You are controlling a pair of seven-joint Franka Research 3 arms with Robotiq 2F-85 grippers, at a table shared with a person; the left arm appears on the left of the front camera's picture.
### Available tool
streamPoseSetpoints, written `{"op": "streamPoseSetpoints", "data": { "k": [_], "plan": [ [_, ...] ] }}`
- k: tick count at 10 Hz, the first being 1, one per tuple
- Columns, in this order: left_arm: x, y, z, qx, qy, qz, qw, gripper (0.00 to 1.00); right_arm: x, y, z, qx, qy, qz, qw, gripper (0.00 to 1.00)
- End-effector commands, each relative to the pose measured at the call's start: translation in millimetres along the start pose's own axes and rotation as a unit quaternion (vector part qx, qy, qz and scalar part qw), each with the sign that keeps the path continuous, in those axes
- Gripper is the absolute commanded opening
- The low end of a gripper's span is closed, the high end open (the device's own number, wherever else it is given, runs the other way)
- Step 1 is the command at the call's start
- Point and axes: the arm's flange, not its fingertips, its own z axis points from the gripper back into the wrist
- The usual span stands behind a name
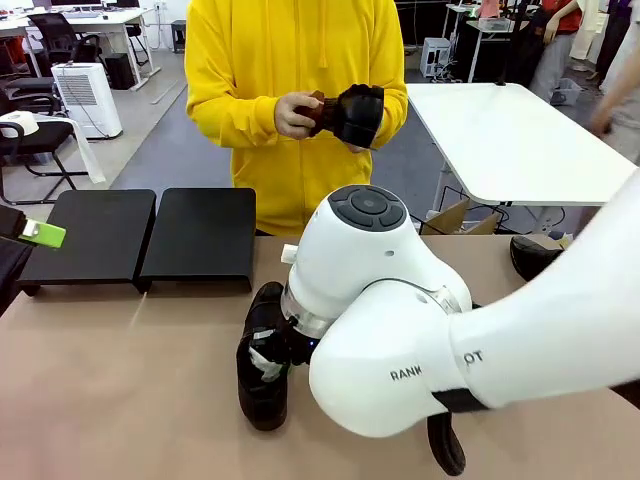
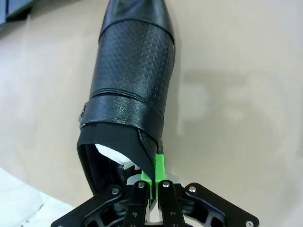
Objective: Organize the shoes by placing them on the stand.
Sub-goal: Pick up one Shoe and place it in the middle of the table.
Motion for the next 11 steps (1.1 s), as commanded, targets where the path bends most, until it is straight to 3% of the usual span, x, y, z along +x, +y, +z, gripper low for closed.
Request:
{"op": "streamPoseSetpoints", "data": {
  "k": [1, 2, 6, 7, 10, 11],
  "plan": [
    [-1, 1, -1, -0.011, -0.007, -0.007, 1.0, 0.92, 11, 12, -8, 0.005, 0.004, -0.006, 1.0, 0.0],
    [-1, 1, -1, -0.011, -0.007, -0.007, 1.0, 0.92, 14, 9, -11, 0.002, 0.015, -0.005, 1.0, 0.13],
    [-1, 1, -1, -0.011, -0.007, -0.007, 1.0, 0.92, 16, -3, -8, 0.001, 0.017, 0.002, 1.0, 0.91],
    [-1, 1, -1, -0.011, -0.007, -0.007, 1.0, 0.92, 13, -6, 0, 0.0, 0.017, -0.003, 1.0, 1.0],
    [-1, 1, -1, -0.011, -0.007, -0.007, 1.0, 0.92, -7, -11, 29, 0.014, 0.021, -0.005, 1.0, 1.0],
    [-1, 1, -1, -0.011, -0.007, -0.007, 1.0, 0.92, -21, -14, 31, -0.011, 0.024, 0.007, 1.0, 1.0]
  ]
}}
